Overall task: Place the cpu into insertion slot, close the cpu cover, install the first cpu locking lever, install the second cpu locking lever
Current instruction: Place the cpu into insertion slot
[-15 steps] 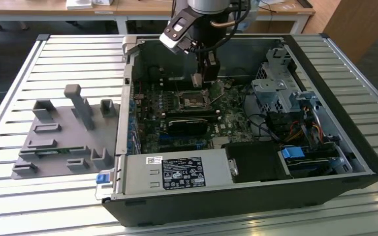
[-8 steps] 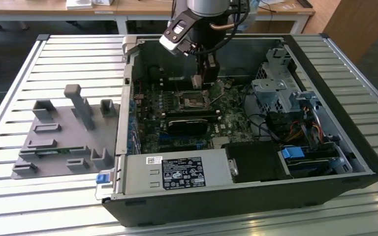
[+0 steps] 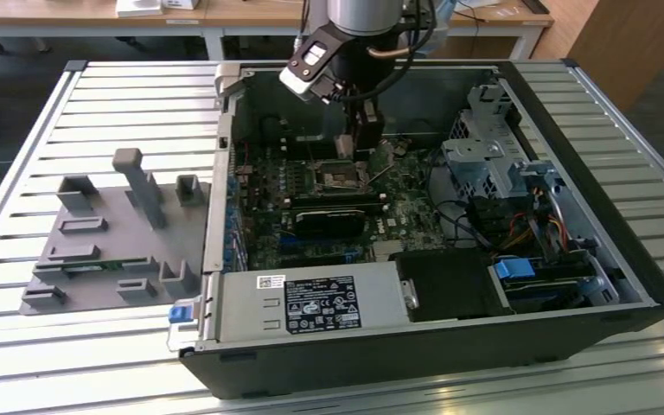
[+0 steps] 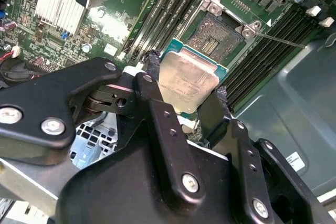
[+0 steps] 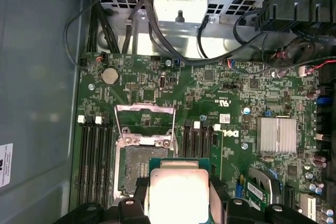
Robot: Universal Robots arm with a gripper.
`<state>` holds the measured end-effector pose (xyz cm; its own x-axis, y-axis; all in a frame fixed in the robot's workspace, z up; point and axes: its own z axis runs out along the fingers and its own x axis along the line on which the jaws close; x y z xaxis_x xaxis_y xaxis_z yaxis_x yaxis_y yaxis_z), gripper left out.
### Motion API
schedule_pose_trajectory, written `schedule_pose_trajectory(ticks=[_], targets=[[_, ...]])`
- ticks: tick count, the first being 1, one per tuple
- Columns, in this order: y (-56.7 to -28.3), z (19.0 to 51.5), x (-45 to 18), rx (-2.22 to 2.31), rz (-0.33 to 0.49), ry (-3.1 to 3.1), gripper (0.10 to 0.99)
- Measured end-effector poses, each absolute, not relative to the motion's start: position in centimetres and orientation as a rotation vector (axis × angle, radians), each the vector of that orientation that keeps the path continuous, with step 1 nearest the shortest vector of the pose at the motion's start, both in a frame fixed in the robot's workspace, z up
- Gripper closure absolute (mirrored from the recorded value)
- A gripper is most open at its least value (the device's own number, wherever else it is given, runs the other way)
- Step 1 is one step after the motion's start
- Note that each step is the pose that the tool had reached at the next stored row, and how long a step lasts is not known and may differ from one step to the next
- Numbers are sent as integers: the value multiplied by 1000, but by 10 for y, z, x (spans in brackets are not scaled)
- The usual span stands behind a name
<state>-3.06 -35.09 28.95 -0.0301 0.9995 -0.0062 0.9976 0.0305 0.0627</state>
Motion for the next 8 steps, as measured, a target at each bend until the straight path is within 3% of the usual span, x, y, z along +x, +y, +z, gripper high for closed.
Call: schedule_pose_trajectory(ticks=[8], targets=[[-348, 284, -32, 2153, 65, 2219, 549]])
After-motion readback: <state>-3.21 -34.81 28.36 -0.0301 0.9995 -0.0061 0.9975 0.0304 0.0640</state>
